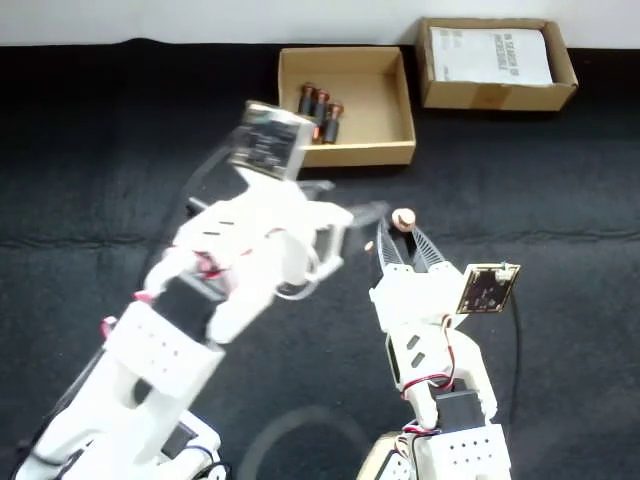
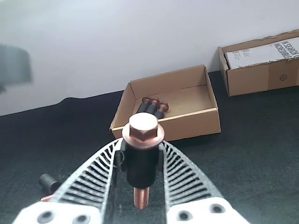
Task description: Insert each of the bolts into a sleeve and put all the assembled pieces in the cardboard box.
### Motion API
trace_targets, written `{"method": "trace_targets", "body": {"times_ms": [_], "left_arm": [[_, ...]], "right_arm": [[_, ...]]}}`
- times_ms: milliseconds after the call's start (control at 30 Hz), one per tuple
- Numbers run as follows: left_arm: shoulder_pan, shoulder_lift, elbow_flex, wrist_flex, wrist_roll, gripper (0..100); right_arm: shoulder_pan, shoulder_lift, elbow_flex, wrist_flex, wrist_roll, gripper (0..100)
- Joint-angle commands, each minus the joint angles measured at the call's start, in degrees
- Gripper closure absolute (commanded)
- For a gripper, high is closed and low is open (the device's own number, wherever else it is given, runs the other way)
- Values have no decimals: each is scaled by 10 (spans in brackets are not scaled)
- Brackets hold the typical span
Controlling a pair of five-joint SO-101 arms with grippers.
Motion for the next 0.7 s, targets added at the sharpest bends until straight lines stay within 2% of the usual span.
{"method": "trace_targets", "body": {"times_ms": [0, 100, 133, 200, 367, 500, 667], "left_arm": [[-58, -62, -21, 2, 1, 841], [-104, -98, -21, 2, 1, 981], [-120, -108, -20, 2, 1, 998], [-150, -124, -10, 2, 1, 969], [-218, -178, 59, 1, 1, 991], [-270, -241, 175, 0, 3, 991], [-324, -347, 342, -2, 1, 991]], "right_arm": [[-1, -7, 76, 1, 7, 992], [-1, -7, 76, 11, 7, 992], [-1, -7, 76, 11, 7, 992], [-1, -7, 76, 11, 7, 992], [23, -11, 44, 40, 6, 992], [29, -7, -55, 117, 8, 992], [27, -6, -140, 138, 13, 992]]}}
